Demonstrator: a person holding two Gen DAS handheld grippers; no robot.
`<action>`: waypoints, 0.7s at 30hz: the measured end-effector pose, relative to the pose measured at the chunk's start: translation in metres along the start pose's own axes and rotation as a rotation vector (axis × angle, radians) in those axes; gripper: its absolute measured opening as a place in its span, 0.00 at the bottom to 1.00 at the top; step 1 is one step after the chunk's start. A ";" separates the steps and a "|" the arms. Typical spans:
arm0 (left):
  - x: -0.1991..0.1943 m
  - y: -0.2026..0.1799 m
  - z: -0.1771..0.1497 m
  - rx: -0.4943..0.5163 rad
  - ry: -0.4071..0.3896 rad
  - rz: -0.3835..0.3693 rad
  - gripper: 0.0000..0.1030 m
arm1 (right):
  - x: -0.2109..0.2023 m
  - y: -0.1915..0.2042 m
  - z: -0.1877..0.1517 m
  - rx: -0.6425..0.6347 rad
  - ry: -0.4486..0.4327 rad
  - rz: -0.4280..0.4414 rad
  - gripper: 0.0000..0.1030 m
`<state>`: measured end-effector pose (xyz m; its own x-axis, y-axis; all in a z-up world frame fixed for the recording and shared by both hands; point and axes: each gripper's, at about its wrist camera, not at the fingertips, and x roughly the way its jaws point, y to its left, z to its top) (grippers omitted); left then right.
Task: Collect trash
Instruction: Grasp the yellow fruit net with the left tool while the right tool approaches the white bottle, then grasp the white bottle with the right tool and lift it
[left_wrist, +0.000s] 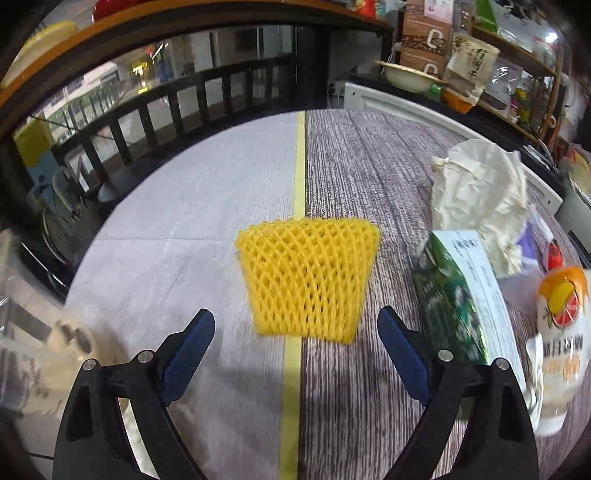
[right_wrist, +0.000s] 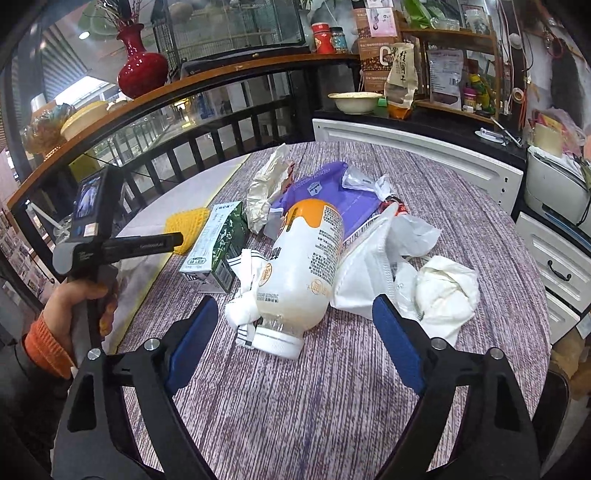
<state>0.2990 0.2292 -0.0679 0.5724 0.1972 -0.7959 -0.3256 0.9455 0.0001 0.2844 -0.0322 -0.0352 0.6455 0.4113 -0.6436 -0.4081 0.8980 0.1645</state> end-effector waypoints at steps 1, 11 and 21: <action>0.007 -0.001 0.004 -0.012 0.014 0.000 0.86 | 0.003 0.001 0.002 0.000 0.004 -0.002 0.79; 0.026 -0.012 0.014 -0.014 0.046 0.013 0.72 | 0.040 -0.001 0.019 0.009 0.045 -0.042 0.72; 0.016 -0.020 0.008 -0.009 0.008 -0.019 0.19 | 0.087 0.011 0.027 -0.029 0.125 -0.133 0.68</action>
<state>0.3210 0.2157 -0.0755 0.5727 0.1775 -0.8003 -0.3215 0.9467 -0.0200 0.3535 0.0175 -0.0694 0.6106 0.2648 -0.7464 -0.3442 0.9375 0.0510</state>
